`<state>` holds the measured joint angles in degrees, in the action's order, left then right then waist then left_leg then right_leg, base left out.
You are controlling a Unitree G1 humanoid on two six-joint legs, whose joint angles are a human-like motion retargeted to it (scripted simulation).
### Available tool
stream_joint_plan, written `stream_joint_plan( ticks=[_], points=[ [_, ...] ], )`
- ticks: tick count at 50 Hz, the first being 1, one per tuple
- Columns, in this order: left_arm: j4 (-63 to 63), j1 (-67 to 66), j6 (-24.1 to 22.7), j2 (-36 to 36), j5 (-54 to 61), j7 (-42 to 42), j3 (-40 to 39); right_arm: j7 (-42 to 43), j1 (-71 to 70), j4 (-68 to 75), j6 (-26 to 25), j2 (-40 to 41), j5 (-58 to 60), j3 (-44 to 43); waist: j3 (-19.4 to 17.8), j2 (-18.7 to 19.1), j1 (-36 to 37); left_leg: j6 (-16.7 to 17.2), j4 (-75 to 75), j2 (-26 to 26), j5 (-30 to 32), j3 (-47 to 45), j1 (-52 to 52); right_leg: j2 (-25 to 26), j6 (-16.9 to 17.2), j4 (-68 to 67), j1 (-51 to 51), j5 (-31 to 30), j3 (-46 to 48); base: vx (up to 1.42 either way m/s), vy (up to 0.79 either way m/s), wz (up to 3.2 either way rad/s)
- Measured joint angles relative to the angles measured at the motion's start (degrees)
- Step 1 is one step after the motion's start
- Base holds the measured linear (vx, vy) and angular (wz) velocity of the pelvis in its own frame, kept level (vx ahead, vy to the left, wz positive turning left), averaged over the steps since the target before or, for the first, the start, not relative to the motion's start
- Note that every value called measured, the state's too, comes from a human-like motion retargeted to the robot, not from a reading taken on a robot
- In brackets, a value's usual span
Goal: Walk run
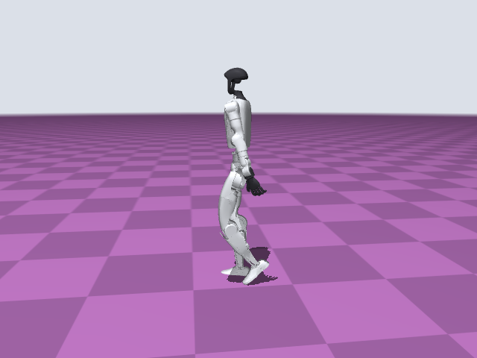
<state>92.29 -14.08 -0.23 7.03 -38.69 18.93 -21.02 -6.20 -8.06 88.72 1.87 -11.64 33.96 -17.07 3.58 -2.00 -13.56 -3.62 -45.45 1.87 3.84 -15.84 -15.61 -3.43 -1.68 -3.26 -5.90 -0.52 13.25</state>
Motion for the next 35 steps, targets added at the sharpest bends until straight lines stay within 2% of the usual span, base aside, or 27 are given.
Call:
stream_joint_plan(
  ticks=[3, 5, 8, 11, 13, 15, 18, 20, 21, 23, 24, 25, 26, 27, 30, 33, 35],
  points=[
    [-0.9, -1.6, -3.0, -0.9, 3.1, -4.0, -2.1, -0.5, -1.2, -3.7, 1.6, -0.1, -0.6, 0.3, -0.7, 0.2, 2.8, -1.3, 10.9, 0.0, -2.8, -1.9, -3.4, 1.8, -0.5, 1.0, 2.7, 1.8, 2.1, 0.57, -0.09, 0.33],
    [-0.9, -1.9, -4.2, -1.7, 5.9, -5.4, -4.4, -0.5, -1.8, -5.7, 2.6, -0.2, -0.9, 0.6, -1.4, 0.6, 4.2, -1.8, 19.7, -0.4, -1.9, -4.1, -4.8, 3.7, -0.9, 1.4, 4.6, 3.4, 2.5, 0.61, -0.1, 0.54],
    [-0.1, -1.5, -3.7, -2.6, 11.7, -4.3, -6.8, -0.3, -2.5, -7.2, 3.6, -0.5, -0.8, 0.8, -2.3, 1.1, 5.8, -1.7, 32.4, 0.9, -0.6, -7.2, -6.5, 6.1, -1.1, 2.1, 7.8, 5.7, 4.8, 0.45, -0.12, 0.56],
    [0.8, -0.8, -1.5, -3.2, 16.8, -1.2, -8.1, -0.4, -2.8, -7.0, 3.8, -0.6, -0.1, 1.1, -2.9, 0.5, 6.8, -1.1, 42.5, 4.2, -2.2, -9.5, -6.9, 7.2, -0.9, 2.3, 10.6, 7.3, 7.4, 0.75, -0.11, 0.52],
    [1.2, -0.5, -0.2, -3.7, 18.6, 1.0, -8.5, -0.9, -2.6, -6.1, 3.7, -0.5, 1.1, 1.7, -3.2, -0.3, 7.5, -2.0, 45.9, 5.3, -3.1, -11.6, -6.2, 7.6, -1.1, 1.5, 12.1, 7.4, 7.6, 0.68, -0.1, 0.24],
    [1.4, -0.2, 0.3, -4.0, 18.9, 2.9, -8.8, -1.8, -2.2, -4.9, 3.3, -0.4, 3.6, 2.6, -3.1, -1.4, 8.9, -6.0, 45.2, 5.4, -0.8, -12.2, -5.3, 7.5, -0.8, 0.3, 13.2, 6.3, 7.1, 0.7, -0.11, -0.29],
    [1.4, -0.4, -1.2, -4.1, 16.8, 4.0, -9.9, -2.9, -0.3, -3.3, 2.4, 0.1, 11.7, 3.9, -1.9, -3.0, 11.3, -9.1, 44.4, 4.8, 3.1, -14.3, -3.7, 6.2, 1.4, -2.7, 14.6, 0.8, 7.5, 0.81, -0.11, -0.62],
    [1.7, -0.7, -2.0, -3.3, 15.3, 3.8, -10.0, -2.3, 2.1, -2.2, 1.6, 0.6, 17.7, 5.0, 0.1, -3.8, 11.1, -11.4, 44.2, 5.4, 0.3, -13.9, -2.2, 4.8, 3.6, -5.8, 15.0, -7.4, 9.5, 1.07, -0.08, -0.25],
    [2.0, -0.4, -1.7, -2.6, 14.8, 3.2, -9.9, -1.1, 3.5, -1.7, 0.9, 0.9, 20.2, 5.6, 1.0, -3.6, 10.8, -11.4, 43.2, 4.6, -1.0, -13.4, -2.0, 4.8, 4.9, -8.8, 14.0, -12.9, 8.5, 0.91, -0.03, 0.08],
    [2.4, 1.1, -1.3, -0.8, 14.3, 1.9, -9.3, 1.7, 6.2, -0.6, -0.4, 1.6, 23.7, 6.8, 1.8, -1.9, 8.4, -11.4, 41.5, 3.2, -3.3, -10.0, -1.1, 7.1, 6.7, -16.3, 10.5, -22.4, 4.6, 0.8, -0.01, 0.72],
    [2.4, 2.2, -1.4, 0.1, 14.3, 1.0, -8.8, 2.8, 7.4, 0.1, -0.6, 1.6, 24.3, 7.3, 1.7, -0.7, 7.7, -11.4, 41.0, 2.4, -4.2, -8.3, -0.3, 9.0, 6.5, -20.7, 8.4, -26.0, 2.7, 0.87, -0.07, 0.95],
    [2.2, 3.5, -1.5, 1.0, 14.3, 0.0, -8.2, 3.8, 8.4, 0.9, -0.5, 1.6, 24.5, 7.7, 1.4, 0.6, 7.5, -11.4, 40.6, 1.6, -5.0, -6.9, 0.7, 11.0, 5.8, -25.1, 6.3, -29.1, 1.0, 0.79, -0.06, 0.8],
    [1.5, 4.9, -1.9, 1.6, 14.8, -1.1, -7.4, 3.7, 9.3, 1.7, -0.4, 1.3, 24.2, 7.7, 1.4, 1.2, 7.3, -11.4, 40.8, 1.5, -5.5, -5.6, 1.8, 11.6, 5.8, -30.1, 3.7, -29.3, -0.4, 0.71, -0.02, 0.78],
    [0.6, 6.3, -2.3, 2.1, 15.4, -2.2, -6.6, 3.4, 10.2, 2.4, -0.3, 1.0, 23.8, 7.5, 1.4, 2.0, 7.2, -11.4, 41.0, 1.5, -6.0, -4.4, 2.8, 12.3, 5.5, -34.4, 1.2, -28.4, -1.9, 0.6, 0.05, 0.77],
    [-3.1, 10.8, -4.1, 3.4, 17.5, -4.4, -4.6, 1.6, 12.8, 4.1, -1.2, 1.0, 21.8, 4.9, 1.8, 4.0, 6.6, -11.4, 41.4, 1.6, -7.0, -0.5, 4.7, 12.1, 2.0, -40.6, -5.4, -18.6, -3.9, 0.7, 0.03, 1.02],
    [-7.6, 14.6, -6.7, 3.6, 19.7, -3.7, -1.3, 1.6, 15.8, 5.7, -0.6, 1.1, 15.7, 1.1, 2.3, 6.4, 2.9, -11.4, 41.7, 2.3, -7.4, 6.3, 6.6, 9.2, -1.8, -38.2, -9.9, -9.2, -1.8, 0.68, 0.0, 1.96],
    [-10.2, 17.7, -8.2, 4.0, 21.3, -2.2, 1.2, 0.5, 17.4, 6.8, 0.5, 1.2, 10.2, -1.1, 2.2, 6.7, 0.2, -11.4, 41.6, 3.7, -7.7, 10.4, 8.0, 6.4, -1.9, -32.0, -11.7, -6.1, -1.3, 0.63, -0.06, 2.17]
  ],
)
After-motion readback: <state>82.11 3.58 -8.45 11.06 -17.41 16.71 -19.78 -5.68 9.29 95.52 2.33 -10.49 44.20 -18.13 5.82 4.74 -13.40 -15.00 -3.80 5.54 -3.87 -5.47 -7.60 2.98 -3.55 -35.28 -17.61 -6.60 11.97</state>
